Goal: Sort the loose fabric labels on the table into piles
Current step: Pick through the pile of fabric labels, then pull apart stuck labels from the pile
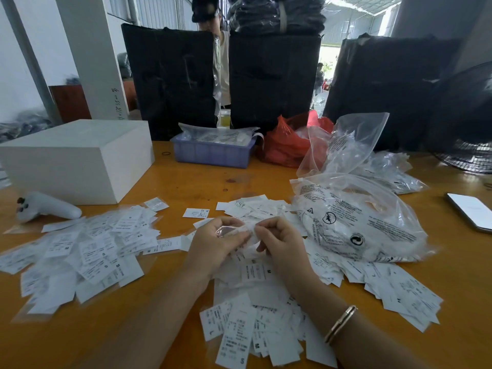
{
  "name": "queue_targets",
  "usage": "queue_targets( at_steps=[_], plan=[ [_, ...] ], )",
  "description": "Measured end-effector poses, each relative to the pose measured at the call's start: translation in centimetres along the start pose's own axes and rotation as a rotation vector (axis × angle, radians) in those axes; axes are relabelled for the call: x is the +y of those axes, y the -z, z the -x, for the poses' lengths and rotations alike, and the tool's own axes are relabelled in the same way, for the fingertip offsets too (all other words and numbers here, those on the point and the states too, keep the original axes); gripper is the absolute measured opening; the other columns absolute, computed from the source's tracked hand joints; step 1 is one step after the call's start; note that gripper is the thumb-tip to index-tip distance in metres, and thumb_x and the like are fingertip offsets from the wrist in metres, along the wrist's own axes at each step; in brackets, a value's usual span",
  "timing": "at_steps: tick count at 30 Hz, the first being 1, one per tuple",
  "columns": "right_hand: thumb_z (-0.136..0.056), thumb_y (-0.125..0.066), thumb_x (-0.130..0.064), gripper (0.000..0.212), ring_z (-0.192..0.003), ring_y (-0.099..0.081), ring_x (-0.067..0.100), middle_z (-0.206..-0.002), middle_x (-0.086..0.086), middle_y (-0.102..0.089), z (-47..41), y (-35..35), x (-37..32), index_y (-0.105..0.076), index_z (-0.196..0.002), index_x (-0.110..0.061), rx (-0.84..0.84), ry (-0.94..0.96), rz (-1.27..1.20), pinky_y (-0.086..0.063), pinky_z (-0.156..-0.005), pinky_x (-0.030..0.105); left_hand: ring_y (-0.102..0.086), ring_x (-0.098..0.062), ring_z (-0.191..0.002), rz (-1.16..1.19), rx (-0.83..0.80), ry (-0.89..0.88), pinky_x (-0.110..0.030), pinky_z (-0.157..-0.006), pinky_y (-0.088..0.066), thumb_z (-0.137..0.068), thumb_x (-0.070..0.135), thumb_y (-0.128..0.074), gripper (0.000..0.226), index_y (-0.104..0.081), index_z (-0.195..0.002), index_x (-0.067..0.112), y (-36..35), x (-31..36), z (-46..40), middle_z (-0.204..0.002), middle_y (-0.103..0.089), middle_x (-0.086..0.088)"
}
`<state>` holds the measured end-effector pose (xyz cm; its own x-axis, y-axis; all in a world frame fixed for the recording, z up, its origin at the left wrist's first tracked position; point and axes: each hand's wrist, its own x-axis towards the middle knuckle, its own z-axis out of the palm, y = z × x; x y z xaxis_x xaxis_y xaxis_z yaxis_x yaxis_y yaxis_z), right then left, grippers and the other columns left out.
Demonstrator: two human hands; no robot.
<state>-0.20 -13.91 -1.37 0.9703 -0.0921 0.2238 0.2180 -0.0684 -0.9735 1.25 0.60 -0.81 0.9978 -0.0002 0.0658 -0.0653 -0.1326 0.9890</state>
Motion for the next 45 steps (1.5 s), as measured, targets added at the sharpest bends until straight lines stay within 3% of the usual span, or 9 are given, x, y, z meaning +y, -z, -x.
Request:
queue_targets(
  at_steps=[7,13,17,20,23,27,31,39,45],
  plan=[
    [-0.091,-0.054,-0.003,0.026,-0.058,-0.055,-0.005,-0.063,-0.014,-0.064,0.0,-0.1,-0.4,-0.068,-0.077,-0.020,-0.114,0.035,0.045,-0.041,-0.054,0.008,-0.053,-0.001,-0.095,-0.171,-0.022,-0.041,-0.018,-0.064,-0.041,-0.075,0.040,-0.076,0.015,-0.066,-0.086,0.036,0.6,0.4,0.1,-0.099,-0.059,0.022],
    [-0.095,-0.048,-0.010,0.028,-0.068,-0.054,-0.007,-0.084,-0.015,-0.064,-0.1,0.4,-1.0,-0.069,-0.087,-0.027,-0.196,-0.001,0.154,-0.040,-0.059,0.009,-0.058,-0.010,-0.101,-0.217,-0.008,-0.066,-0.024,-0.069,-0.048,-0.074,0.036,-0.077,0.015,-0.067,-0.085,0.036,1.2,0.5,-0.6,-0.102,-0.063,0.016],
    [-0.095,-0.050,-0.013,0.022,-0.048,-0.044,-0.002,-0.090,-0.005,-0.064,-1.7,2.4,-2.0,-0.065,-0.101,-0.027,0.066,0.107,0.246,-0.035,-0.043,0.011,-0.060,-0.011,-0.090,-0.200,0.185,-0.095,-0.025,-0.061,-0.049,-0.079,0.028,-0.074,0.015,-0.063,-0.086,0.035,2.7,0.3,-1.3,-0.094,-0.060,0.016],
    [-0.095,-0.050,-0.008,0.022,-0.062,-0.051,-0.001,-0.097,-0.007,-0.063,-4.3,5.6,-2.9,-0.066,-0.108,-0.017,0.388,0.253,0.402,-0.041,-0.053,0.009,-0.056,-0.012,-0.089,-0.334,0.320,-0.156,-0.018,-0.058,-0.041,-0.080,0.027,-0.074,0.021,-0.062,-0.097,0.030,3.8,-0.2,-2.0,-0.096,-0.060,0.009],
    [-0.094,-0.045,-0.001,0.029,-0.065,-0.053,0.004,-0.109,0.000,-0.061,-6.7,9.1,-3.1,-0.066,-0.111,-0.011,0.518,0.228,0.554,-0.043,-0.054,0.010,-0.055,-0.015,-0.093,-0.393,0.398,-0.130,-0.018,-0.060,-0.040,-0.079,0.025,-0.075,0.026,-0.062,-0.101,0.027,4.7,-1.0,-2.8,-0.100,-0.061,0.004],
    [-0.088,-0.043,0.000,0.039,-0.113,-0.052,0.030,-0.127,0.016,-0.056,-8.6,13.0,-1.0,-0.058,-0.123,-0.004,0.452,-0.090,0.938,-0.044,-0.089,0.035,-0.051,-0.012,-0.089,-0.480,0.402,-0.101,-0.016,-0.055,-0.034,-0.078,0.024,-0.076,0.031,-0.062,-0.105,0.024,5.4,-2.2,-3.4,-0.099,-0.060,0.003],
    [-0.092,-0.050,-0.021,0.027,-0.112,-0.049,0.034,-0.117,0.017,-0.058,-8.5,13.3,0.6,-0.063,-0.108,-0.003,0.288,-0.300,1.244,-0.040,-0.090,0.039,-0.053,-0.017,-0.096,-0.639,0.415,-0.119,-0.024,-0.065,-0.045,-0.075,0.025,-0.079,0.039,-0.063,-0.110,0.023,5.5,-2.8,-3.8,-0.112,-0.060,-0.004],
    [-0.086,-0.059,-0.017,0.024,-0.085,-0.058,0.032,-0.078,0.010,-0.064,-8.1,13.1,0.6,-0.058,-0.062,-0.015,0.467,-0.198,0.986,-0.049,-0.080,0.042,-0.044,-0.032,-0.112,-0.987,0.543,-0.240,-0.045,-0.082,-0.039,-0.075,0.032,-0.077,0.034,-0.065,-0.106,0.022,5.7,-2.3,-3.2,-0.116,-0.056,-0.008],
    [-0.092,-0.050,-0.020,0.033,-0.073,-0.054,0.028,-0.077,0.006,-0.062,-8.0,13.5,0.0,-0.054,-0.059,-0.015,0.542,-0.046,1.029,-0.043,-0.075,0.037,-0.055,-0.026,-0.099,-0.930,0.283,-0.590,-0.033,-0.079,-0.042,-0.082,0.009,-0.069,0.014,-0.070,-0.096,0.011,3.7,-1.4,-2.1,-0.100,-0.066,-0.006]
  ],
)
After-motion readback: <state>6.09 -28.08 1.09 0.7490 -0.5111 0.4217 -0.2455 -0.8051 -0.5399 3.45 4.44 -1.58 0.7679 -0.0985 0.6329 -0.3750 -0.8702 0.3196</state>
